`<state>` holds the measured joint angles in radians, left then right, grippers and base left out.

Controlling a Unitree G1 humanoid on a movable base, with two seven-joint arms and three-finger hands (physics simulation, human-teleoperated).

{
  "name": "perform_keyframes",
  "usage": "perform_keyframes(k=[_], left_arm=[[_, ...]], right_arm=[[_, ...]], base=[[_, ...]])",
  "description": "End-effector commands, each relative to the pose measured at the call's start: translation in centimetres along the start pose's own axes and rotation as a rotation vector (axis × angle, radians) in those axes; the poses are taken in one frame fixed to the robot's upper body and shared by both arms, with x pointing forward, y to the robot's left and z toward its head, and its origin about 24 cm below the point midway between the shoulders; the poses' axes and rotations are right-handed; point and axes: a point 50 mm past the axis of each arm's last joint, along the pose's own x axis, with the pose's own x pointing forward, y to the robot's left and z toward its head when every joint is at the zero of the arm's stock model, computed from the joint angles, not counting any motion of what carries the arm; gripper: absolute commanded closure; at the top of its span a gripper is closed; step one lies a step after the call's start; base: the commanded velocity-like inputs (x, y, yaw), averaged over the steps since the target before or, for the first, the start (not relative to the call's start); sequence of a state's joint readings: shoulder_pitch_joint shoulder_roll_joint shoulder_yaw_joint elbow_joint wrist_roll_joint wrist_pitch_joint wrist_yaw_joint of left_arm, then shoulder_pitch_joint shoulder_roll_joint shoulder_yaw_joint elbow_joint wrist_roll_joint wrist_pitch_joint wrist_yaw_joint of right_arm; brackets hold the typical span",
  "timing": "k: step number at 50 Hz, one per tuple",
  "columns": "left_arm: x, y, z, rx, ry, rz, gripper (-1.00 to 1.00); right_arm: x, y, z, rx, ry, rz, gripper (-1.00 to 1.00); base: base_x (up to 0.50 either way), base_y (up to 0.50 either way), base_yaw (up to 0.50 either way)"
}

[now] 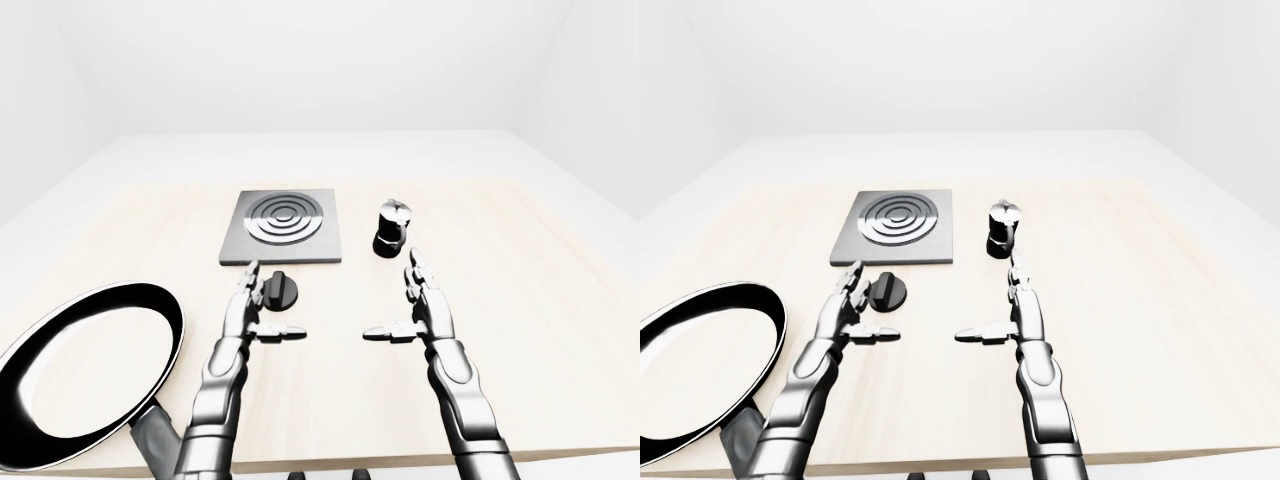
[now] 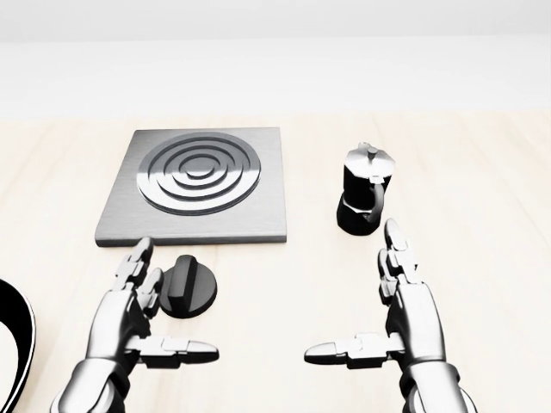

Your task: Turn on the stove.

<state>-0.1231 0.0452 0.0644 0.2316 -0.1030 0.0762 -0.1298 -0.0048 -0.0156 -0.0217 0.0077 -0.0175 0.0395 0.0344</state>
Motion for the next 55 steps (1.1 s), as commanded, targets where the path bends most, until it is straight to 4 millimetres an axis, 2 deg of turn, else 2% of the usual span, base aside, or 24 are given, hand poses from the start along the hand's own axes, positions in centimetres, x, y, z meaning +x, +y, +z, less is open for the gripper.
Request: perform_keyframes(k=[1,28,55], left_arm=[[0.2,0.2,0.0,0.004,0.000,0.010,-1.00],[0.5,0.1,-1.2,0.010,0.055,0.008,-1.00],[0.1,-0.5,-1.3,0.034,0.069,-0.036,-1.00]], right_arm=[[0.0,0.0,-0.1,0.000,0.000,0.001,-1.00],[0.1,-0.1,-0.2,0.000,0.001,0.000,-1.00],[0.1,0.0,-0.3,-0.002,0.007,0.006,-1.00]], base=[[0.00,0.00,0.00],[0.00,0.00,0.00],[0.00,0.00,0.00]])
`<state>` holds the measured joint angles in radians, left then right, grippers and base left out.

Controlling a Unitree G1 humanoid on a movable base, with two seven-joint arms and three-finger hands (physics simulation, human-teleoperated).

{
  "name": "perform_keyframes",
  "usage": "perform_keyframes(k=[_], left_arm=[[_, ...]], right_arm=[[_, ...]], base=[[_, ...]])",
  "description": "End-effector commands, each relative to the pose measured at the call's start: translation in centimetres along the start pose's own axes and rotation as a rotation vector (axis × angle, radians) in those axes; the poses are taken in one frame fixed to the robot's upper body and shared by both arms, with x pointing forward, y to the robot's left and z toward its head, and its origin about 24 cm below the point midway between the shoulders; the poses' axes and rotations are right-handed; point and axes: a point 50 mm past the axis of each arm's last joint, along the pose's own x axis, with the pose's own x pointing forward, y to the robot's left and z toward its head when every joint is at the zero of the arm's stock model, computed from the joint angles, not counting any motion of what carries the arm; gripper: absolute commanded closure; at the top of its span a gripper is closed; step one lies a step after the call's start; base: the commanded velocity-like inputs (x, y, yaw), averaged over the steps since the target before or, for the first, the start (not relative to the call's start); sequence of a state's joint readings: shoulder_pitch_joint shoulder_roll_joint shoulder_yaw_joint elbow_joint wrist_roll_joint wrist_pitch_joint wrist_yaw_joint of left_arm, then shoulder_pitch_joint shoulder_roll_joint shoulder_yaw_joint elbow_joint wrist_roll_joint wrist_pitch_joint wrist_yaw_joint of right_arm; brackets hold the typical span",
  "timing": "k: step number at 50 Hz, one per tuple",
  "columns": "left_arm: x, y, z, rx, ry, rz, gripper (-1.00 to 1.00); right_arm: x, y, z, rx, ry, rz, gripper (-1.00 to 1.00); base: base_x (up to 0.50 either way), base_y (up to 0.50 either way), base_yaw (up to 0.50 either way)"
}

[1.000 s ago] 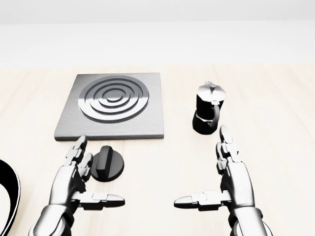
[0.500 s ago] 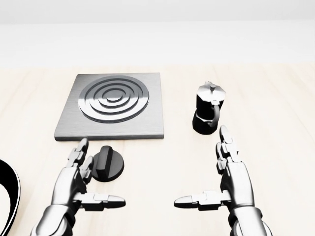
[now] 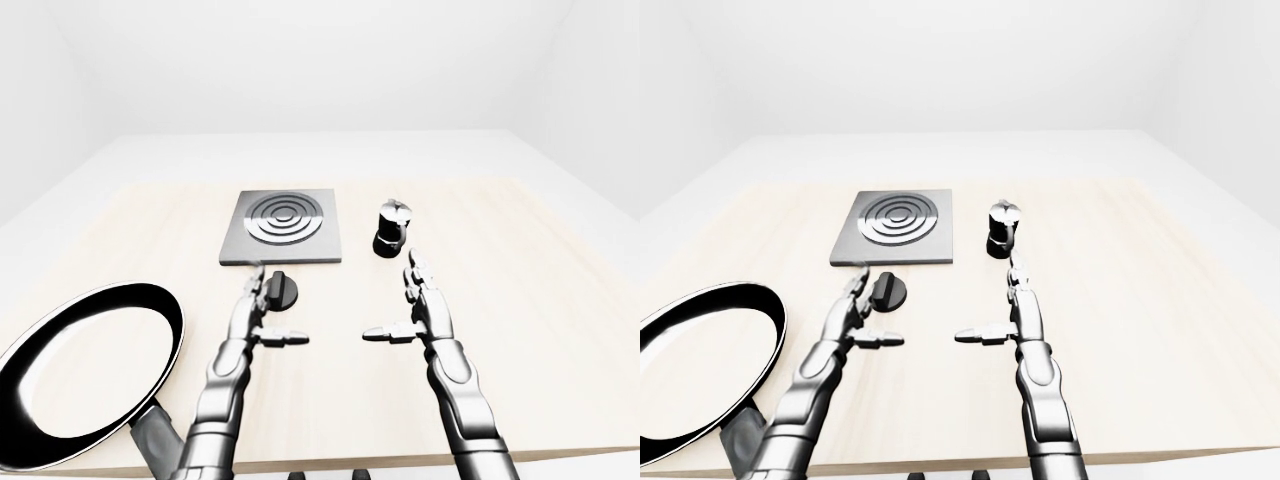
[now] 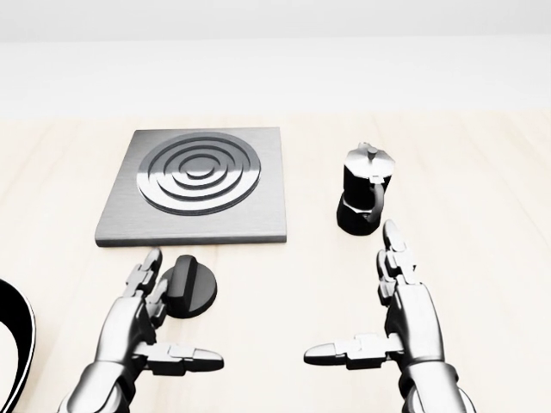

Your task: Turn on the stove.

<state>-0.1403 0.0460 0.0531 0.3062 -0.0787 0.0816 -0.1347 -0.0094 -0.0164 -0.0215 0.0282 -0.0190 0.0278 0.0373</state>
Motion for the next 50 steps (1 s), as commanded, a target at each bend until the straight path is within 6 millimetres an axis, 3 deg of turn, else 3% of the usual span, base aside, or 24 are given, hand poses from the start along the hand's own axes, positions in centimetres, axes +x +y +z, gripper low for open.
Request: perform_keyframes(k=[1,12,13,14,37,50], left_arm=[[-0.2,-0.4,-0.1,0.017,0.003,-0.030,-1.00],[-0.6,-1.4,-0.1,0.069,0.003,-0.118,-1.00],[-1.2,-2.7,-0.6,0.128,0.013,-0.225,-1.00],[-1.3,-2.8,-0.6,0.132,0.014,-0.233,-1.00],[-1.4,-3.1,0.0,0.148,-0.011,-0.250,-1.00],[-2.5,-0.9,5.2,0.185,-0.286,-0.062,-1.00]], right_arm=[[0.0,0.0,-0.1,0.000,0.003,0.001,-1.00],[0.0,0.1,-0.1,-0.002,0.004,0.004,-1.00],[0.0,0.1,-0.3,-0.003,0.006,0.007,-1.00],[0.0,0.1,-0.3,-0.003,0.006,0.007,-1.00],[0.0,0.1,-0.3,-0.005,0.005,0.007,-1.00],[0.2,-0.1,0.0,0.000,0.005,-0.003,-1.00]], base=[[0.00,0.00,0.00],[0.00,0.00,0.00],[0.00,0.00,0.00],[0.00,0.00,0.00],[0.00,0.00,0.00],[0.00,0.00,0.00]])
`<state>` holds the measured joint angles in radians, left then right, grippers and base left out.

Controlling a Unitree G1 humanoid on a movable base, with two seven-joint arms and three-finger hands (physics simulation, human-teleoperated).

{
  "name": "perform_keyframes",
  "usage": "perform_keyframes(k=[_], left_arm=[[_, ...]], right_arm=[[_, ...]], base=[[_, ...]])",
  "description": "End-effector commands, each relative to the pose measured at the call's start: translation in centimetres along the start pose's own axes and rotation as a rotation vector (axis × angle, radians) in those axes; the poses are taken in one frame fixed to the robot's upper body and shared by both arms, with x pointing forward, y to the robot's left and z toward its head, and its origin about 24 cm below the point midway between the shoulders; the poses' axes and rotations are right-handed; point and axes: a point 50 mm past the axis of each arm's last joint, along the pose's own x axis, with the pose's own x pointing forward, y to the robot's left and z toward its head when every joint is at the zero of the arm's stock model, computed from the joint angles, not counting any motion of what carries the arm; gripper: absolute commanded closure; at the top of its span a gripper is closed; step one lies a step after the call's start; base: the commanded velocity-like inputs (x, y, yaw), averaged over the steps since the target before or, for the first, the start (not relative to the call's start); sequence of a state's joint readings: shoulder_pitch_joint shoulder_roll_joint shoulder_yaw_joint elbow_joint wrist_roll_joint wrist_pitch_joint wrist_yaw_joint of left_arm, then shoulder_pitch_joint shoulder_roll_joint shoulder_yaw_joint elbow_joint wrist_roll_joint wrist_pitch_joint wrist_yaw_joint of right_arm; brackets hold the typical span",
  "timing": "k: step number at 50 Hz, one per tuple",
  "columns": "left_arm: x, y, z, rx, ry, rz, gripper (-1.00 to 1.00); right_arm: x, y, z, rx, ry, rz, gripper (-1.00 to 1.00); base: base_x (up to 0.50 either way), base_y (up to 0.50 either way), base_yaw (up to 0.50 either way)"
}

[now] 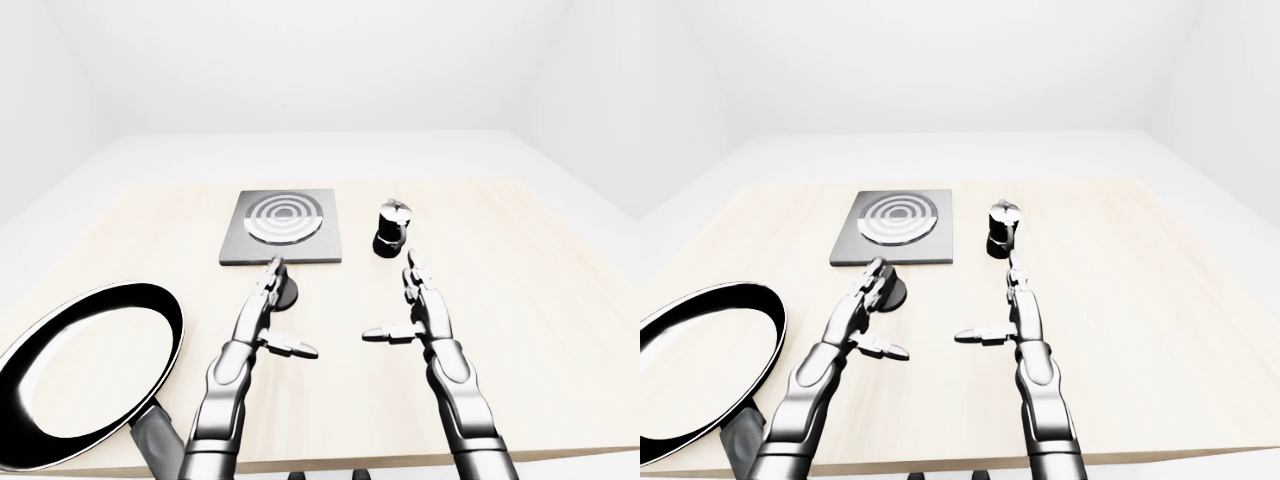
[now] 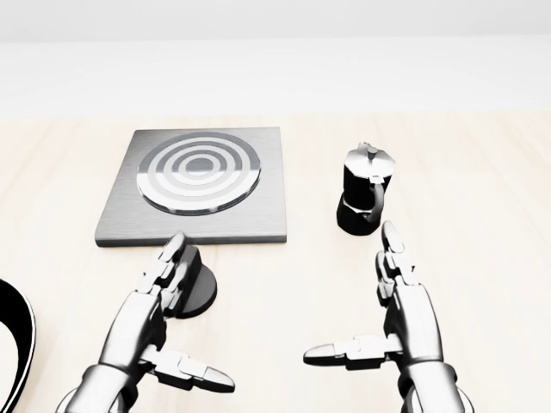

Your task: Turn on the stove.

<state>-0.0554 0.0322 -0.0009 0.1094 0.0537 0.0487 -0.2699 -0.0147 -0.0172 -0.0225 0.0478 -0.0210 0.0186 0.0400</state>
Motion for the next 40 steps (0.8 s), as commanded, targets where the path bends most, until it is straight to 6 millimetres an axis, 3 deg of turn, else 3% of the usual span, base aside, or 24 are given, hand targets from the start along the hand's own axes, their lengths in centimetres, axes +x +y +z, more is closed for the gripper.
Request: perform_keyframes(k=[1,9,26,40], left_arm=[[-0.8,1.6,3.4,0.047,-0.170,0.118,-1.00],[-1.6,2.4,5.4,0.042,-0.254,0.162,-1.00],[-2.4,3.7,7.1,0.037,-0.327,0.220,-1.00],[-4.0,5.3,10.3,0.030,-0.439,0.295,-1.00]], right_arm=[[0.1,-0.1,0.2,0.003,0.000,-0.007,-1.00],[0.1,-0.1,0.2,0.005,0.000,-0.011,-1.00],[0.1,-0.2,0.3,0.007,-0.002,-0.016,-1.00],[0.2,-0.3,0.4,0.009,-0.001,-0.020,-1.00]], base=[[0.00,0.00,0.00],[0.00,0.00,0.00],[0.00,0.00,0.00],[0.00,0.00,0.00]])
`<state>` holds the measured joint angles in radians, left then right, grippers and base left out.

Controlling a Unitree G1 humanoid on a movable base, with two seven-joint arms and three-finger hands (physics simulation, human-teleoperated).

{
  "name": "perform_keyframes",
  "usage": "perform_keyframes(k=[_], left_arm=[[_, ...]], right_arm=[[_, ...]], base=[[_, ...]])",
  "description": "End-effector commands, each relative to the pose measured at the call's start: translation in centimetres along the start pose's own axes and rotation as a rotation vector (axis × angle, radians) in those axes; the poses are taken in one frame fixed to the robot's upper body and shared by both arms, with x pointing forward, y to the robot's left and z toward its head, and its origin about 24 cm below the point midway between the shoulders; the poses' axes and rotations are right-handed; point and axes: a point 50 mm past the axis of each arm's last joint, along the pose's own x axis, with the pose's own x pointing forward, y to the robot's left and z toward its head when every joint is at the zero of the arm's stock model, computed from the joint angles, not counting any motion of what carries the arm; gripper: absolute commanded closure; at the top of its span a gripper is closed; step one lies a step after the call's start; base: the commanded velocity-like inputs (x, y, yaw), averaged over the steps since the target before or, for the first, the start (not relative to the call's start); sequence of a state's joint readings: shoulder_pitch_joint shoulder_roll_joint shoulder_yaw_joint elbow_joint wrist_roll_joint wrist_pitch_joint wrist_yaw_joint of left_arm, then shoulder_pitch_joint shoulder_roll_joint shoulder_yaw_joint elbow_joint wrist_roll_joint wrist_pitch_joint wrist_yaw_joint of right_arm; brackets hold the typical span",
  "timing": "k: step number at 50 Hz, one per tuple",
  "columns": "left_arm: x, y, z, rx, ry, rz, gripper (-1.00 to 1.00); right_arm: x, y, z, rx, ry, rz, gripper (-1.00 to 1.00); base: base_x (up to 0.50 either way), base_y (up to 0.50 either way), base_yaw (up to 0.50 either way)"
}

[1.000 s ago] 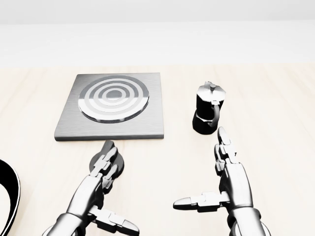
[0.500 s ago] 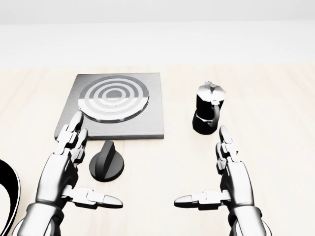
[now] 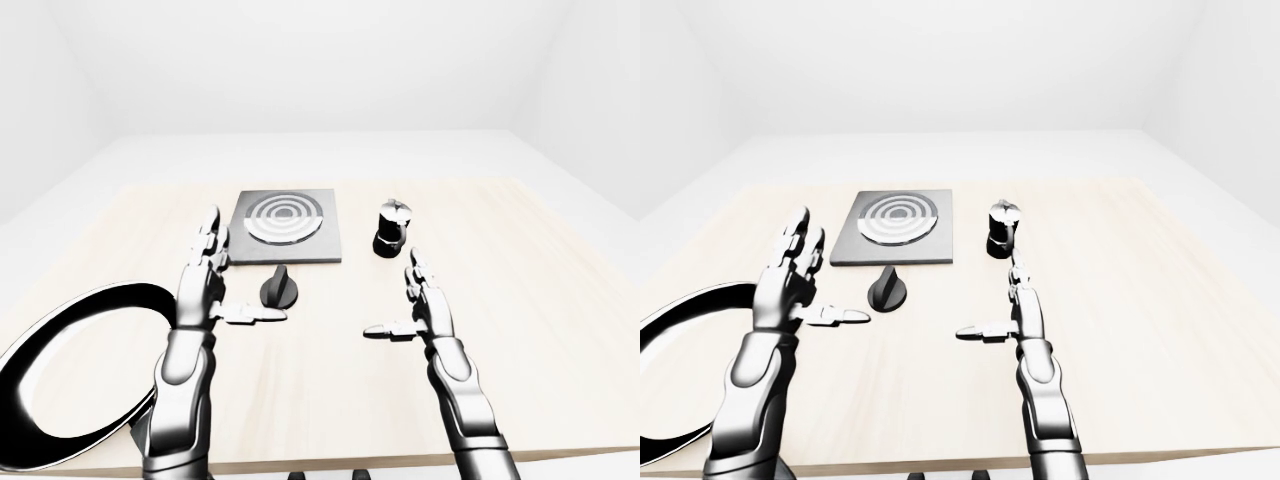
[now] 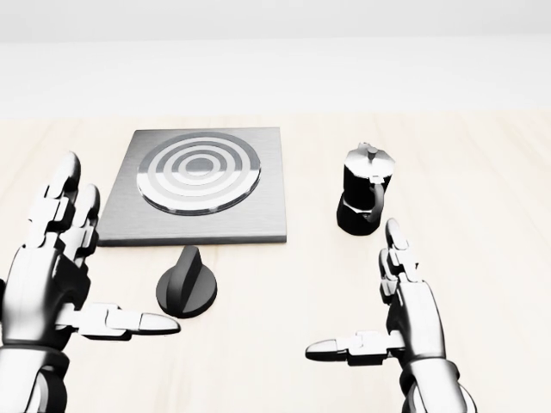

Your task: Turn on the stove.

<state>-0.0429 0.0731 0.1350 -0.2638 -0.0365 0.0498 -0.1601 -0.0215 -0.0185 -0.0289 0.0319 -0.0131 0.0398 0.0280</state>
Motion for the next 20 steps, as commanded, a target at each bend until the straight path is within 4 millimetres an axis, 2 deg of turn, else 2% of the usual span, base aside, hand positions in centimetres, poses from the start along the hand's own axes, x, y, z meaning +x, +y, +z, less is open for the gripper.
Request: perform_keyframes(k=[1,20], left_arm=[[-0.1,1.4,2.5,-0.002,-0.087,0.057,-1.00],[-0.7,3.2,6.9,-0.001,-0.278,0.118,-1.00]], right_arm=[[0.1,0.0,0.0,0.002,0.001,-0.004,-1.00],[0.0,0.1,0.0,-0.001,0.000,0.000,-1.00]], base=[[0.00,0.00,0.00],[0.00,0.00,0.00]])
